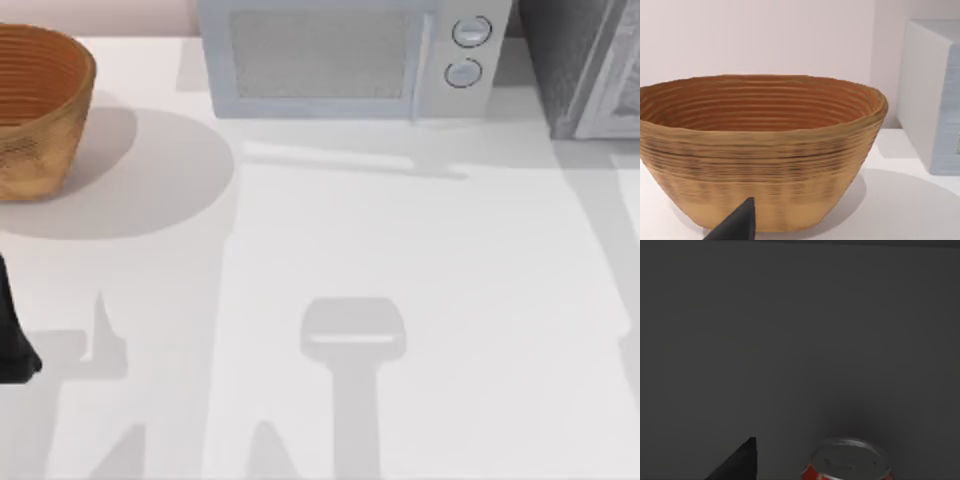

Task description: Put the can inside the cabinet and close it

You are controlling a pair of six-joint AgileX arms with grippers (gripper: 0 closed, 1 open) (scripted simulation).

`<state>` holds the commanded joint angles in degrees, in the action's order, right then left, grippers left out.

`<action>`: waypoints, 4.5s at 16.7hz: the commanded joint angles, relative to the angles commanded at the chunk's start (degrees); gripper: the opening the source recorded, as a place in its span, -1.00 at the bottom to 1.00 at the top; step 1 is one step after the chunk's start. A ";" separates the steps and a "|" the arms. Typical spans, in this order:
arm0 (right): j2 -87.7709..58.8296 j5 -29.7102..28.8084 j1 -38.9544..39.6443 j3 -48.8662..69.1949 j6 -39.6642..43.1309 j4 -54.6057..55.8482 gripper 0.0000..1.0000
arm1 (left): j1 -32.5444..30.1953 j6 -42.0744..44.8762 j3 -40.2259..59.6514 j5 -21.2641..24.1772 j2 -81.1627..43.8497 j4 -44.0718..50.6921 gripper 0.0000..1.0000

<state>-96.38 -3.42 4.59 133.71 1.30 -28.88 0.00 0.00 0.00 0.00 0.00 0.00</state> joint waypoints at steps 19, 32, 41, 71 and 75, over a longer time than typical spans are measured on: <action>90.49 3.88 -4.32 -126.14 -0.59 27.84 1.00 | 0.00 0.00 0.00 0.00 0.00 0.00 1.00; 92.36 6.70 -7.77 -132.50 -1.33 32.46 1.00 | 0.00 0.00 0.00 0.00 0.00 0.00 1.00; 52.67 32.99 -34.73 -122.95 -1.91 63.94 1.00 | 0.00 0.00 0.00 0.00 0.00 0.00 1.00; 11.19 63.03 -65.10 -75.97 -2.55 55.89 1.00 | 0.00 0.00 0.00 0.00 0.00 0.00 1.00; 14.09 63.28 -65.23 -57.86 -2.55 33.76 1.00 | 0.00 0.00 0.00 0.00 0.00 0.00 1.00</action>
<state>-82.29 59.86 -60.64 75.86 -1.25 4.88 0.00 0.00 0.00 0.00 0.00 0.00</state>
